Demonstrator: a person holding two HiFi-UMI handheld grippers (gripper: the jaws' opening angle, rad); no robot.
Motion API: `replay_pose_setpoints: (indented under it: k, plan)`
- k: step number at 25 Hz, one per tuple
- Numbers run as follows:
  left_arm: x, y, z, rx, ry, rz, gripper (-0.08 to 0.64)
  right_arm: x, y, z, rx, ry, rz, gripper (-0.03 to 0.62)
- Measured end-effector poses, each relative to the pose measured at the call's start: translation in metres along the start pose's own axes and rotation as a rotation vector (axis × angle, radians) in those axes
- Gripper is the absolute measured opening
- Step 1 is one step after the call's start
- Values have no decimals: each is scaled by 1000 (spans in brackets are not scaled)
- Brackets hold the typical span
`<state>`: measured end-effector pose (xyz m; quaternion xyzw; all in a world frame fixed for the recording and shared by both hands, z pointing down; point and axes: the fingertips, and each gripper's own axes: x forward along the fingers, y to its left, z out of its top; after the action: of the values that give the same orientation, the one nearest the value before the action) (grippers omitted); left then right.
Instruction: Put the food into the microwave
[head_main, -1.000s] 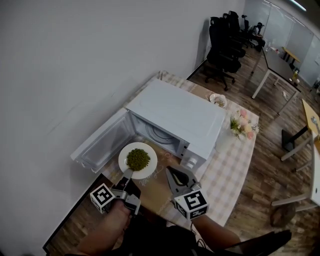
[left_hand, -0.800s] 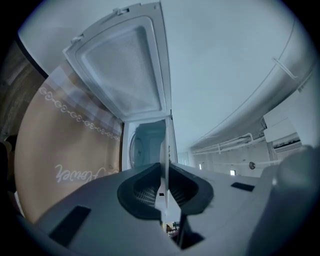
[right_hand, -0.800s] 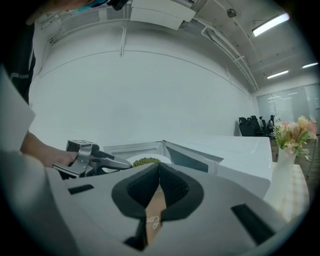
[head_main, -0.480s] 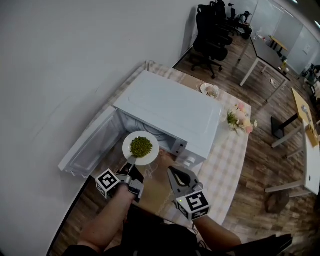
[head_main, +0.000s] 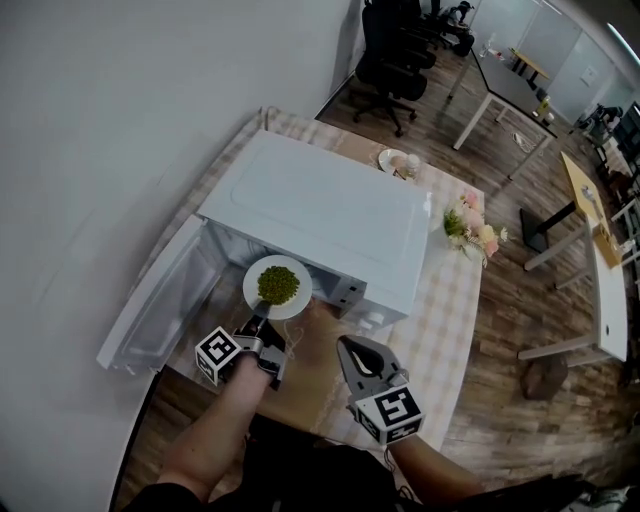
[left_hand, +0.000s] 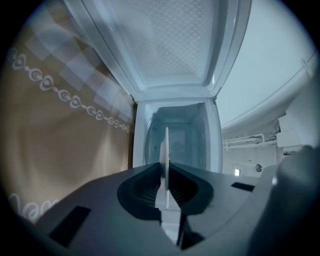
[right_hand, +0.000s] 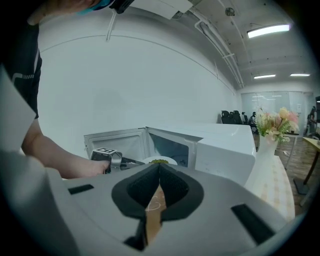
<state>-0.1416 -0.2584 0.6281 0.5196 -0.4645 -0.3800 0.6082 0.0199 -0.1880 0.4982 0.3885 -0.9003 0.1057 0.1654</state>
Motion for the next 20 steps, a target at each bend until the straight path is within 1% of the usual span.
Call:
replay_pose_setpoints:
  k: [3,6,12,18,20]
  plan:
    - [12,6,0,-18,14,-2,37,-5,-5,-3,20,24,-38,9]
    - [23,11,4,-24,15,-4,37,-5,-7,-10,18,29,-54,9]
    - [40,22,3,0,45,18,37,-7,-13,-18,32,37,-98,9]
    - [52,28,1,15,58,31,38,-13,-16,-23,49,42,-132,9]
    - [53,32,3,11,54,45,38,-14,-18,-25,62,39,-149,9]
